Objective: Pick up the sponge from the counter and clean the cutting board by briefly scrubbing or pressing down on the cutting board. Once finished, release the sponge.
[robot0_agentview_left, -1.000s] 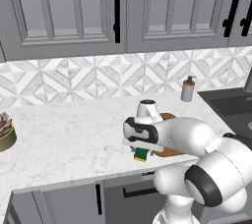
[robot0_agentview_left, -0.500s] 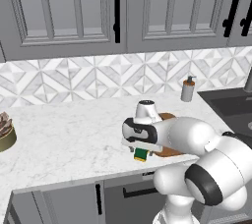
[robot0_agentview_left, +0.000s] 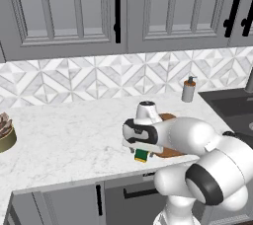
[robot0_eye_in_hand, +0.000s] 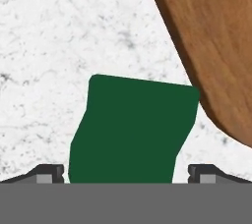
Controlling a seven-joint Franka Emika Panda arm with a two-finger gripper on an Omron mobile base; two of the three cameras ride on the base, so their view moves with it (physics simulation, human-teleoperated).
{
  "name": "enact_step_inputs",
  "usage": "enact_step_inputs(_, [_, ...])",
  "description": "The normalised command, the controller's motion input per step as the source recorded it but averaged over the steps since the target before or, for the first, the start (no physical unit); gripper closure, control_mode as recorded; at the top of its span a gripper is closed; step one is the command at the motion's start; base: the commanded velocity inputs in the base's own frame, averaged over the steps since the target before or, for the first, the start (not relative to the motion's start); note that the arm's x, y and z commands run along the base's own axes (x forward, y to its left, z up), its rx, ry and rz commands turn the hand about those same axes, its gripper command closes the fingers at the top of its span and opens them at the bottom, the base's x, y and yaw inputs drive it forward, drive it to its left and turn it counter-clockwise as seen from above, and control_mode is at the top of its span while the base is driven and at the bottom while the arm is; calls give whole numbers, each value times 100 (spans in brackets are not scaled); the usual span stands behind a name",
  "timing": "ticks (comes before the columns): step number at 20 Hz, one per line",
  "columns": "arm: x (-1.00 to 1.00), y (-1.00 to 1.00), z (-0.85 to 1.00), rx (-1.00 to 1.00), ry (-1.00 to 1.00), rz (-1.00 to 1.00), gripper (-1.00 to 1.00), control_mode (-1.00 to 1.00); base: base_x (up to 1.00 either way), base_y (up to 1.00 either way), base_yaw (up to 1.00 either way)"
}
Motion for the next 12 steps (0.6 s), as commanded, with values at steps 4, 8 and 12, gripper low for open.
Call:
enact_step_inputs(4, [0,0,-15,0,0,0,-100,-100,0,0,0])
enact_step_inputs(8, [0,0,-1,0,0,0,-100,-100,0,0,0])
enact_step_inputs(12, [0,0,0,0,0,0,100,-100,0,0,0])
